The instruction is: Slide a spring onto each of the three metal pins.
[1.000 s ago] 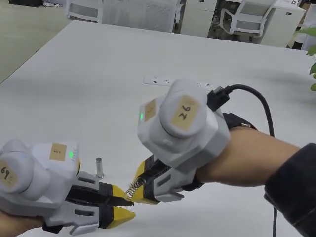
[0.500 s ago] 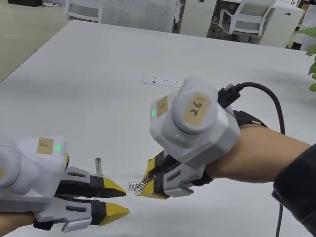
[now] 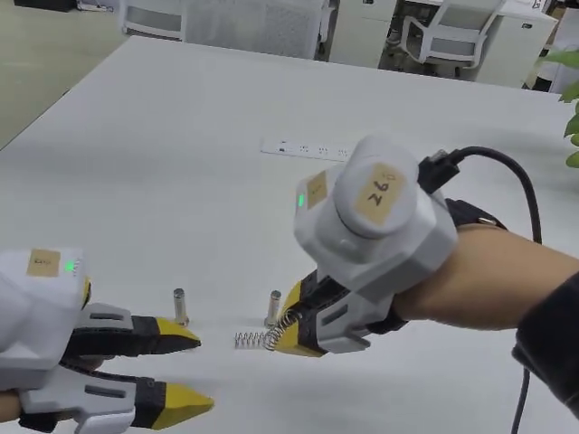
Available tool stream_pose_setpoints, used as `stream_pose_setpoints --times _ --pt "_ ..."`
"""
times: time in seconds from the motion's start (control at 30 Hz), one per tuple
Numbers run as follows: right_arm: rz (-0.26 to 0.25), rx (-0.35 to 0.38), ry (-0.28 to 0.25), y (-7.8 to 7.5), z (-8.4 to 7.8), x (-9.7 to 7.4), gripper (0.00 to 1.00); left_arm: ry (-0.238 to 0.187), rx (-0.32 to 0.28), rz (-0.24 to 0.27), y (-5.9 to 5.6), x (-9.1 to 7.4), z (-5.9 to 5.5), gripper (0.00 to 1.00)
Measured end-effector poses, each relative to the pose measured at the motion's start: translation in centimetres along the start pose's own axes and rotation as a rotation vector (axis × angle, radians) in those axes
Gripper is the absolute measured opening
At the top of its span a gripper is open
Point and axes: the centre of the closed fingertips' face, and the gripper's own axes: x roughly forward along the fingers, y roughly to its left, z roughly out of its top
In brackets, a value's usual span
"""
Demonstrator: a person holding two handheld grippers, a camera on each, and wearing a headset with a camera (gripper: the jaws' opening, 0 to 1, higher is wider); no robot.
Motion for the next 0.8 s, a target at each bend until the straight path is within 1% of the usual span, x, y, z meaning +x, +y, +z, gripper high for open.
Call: stream_pose_setpoints --times 0.1,0.33,0.43,0.57,0.8 --pt "-0.003 0.003 0.005 -0.1 -0.2 0.0 0.08 -0.012 -0.018 0.034 0.5 -0.6 -0.1 0.38" --pt "-0.01 0.01 0.014 -0.5 -0.7 -0.3 0.08 -0.035 -0.044 0.078 1.1 -1.5 -0.2 0.45" --pt "-0.016 0.017 0.017 -0.8 -1.0 -0.5 0.08 -0.038 -0.053 0.086 1.2 -1.8 -0.2 0.48" --pt "-0.026 0.028 0.021 -1.2 -1.5 -0.8 0.08 -0.042 -0.061 0.112 1.5 -2.1 -0.3 0.52" --pt "-0.041 0.047 0.035 -1.9 -2.5 -1.5 0.08 -0.072 -0.088 0.154 1.9 -2.6 -0.3 0.58"
